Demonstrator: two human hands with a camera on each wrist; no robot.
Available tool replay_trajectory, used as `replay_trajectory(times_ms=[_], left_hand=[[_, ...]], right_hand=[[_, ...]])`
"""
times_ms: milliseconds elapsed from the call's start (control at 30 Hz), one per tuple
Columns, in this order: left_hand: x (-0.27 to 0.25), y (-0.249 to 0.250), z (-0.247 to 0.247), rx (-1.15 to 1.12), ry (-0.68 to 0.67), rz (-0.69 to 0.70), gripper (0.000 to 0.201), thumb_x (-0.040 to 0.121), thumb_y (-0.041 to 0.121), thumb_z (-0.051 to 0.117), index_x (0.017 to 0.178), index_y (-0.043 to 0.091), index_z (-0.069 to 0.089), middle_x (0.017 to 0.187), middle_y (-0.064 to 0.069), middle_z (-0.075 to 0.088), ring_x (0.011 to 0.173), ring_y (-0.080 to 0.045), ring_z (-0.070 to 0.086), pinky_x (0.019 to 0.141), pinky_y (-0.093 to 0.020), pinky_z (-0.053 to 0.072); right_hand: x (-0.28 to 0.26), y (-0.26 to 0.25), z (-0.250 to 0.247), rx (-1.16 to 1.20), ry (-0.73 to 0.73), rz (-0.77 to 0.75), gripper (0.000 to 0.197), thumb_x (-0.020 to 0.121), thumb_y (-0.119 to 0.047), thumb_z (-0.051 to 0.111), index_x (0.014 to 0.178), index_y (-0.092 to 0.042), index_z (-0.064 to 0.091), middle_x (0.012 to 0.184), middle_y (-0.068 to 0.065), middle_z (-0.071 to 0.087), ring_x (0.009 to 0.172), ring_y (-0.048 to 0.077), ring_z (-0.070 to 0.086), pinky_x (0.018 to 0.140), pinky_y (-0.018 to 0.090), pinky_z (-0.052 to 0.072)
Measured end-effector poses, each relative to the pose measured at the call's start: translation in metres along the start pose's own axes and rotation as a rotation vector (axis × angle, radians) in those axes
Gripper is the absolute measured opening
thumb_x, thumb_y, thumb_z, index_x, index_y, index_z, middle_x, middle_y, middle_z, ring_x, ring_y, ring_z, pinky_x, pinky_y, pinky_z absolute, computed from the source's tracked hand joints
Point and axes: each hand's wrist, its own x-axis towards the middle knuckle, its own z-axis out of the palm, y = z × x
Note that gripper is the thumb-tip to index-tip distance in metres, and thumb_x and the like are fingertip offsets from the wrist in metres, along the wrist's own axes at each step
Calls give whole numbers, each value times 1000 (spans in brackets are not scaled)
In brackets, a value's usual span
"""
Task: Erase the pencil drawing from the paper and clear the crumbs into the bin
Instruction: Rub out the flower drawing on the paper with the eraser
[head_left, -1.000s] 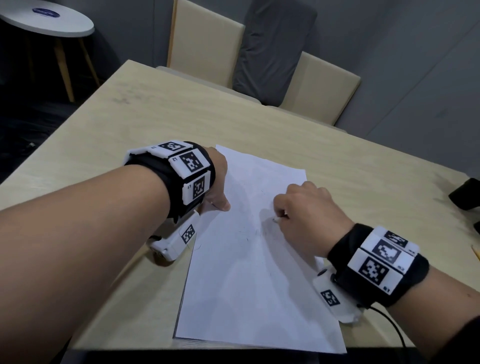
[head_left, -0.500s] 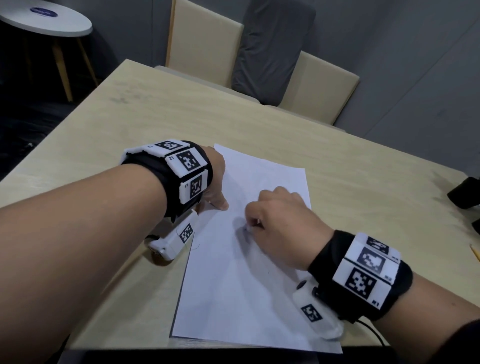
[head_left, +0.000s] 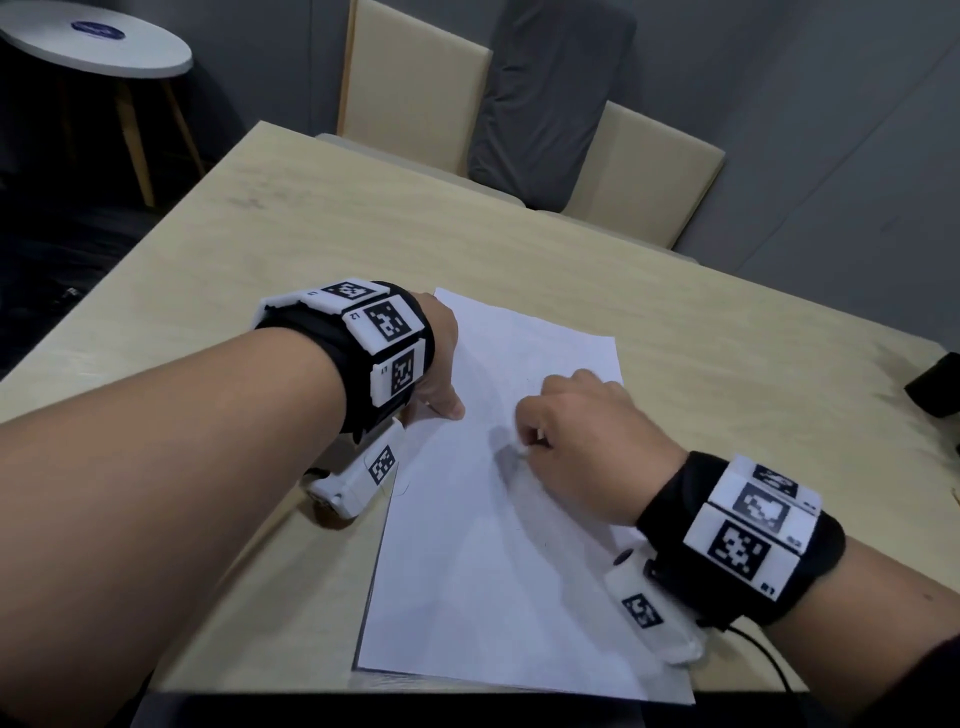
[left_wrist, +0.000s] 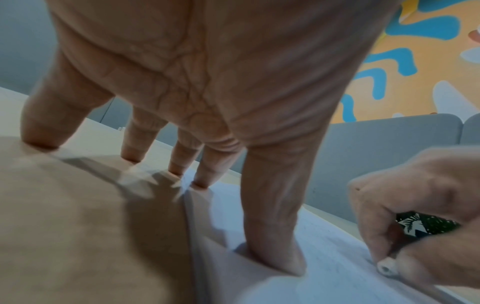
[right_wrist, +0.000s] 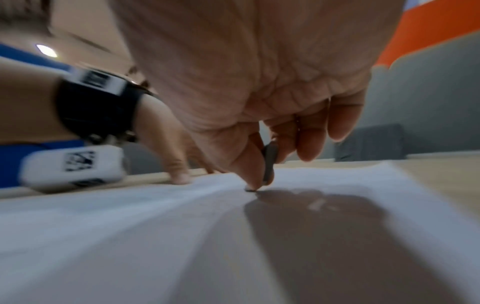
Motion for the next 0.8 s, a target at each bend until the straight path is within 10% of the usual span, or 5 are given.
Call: replay_trajectory(times_ms=[800], left_hand=[[5, -3, 3, 14, -15, 5, 60, 73, 70, 70, 105, 19, 73, 107, 0, 69, 69, -17, 53, 59, -27, 40]], right_hand=[[-1, 12, 1, -13, -8, 8, 10, 91, -27, 51, 85, -23, 58, 91, -4, 51, 92, 24, 41, 79, 35, 32]])
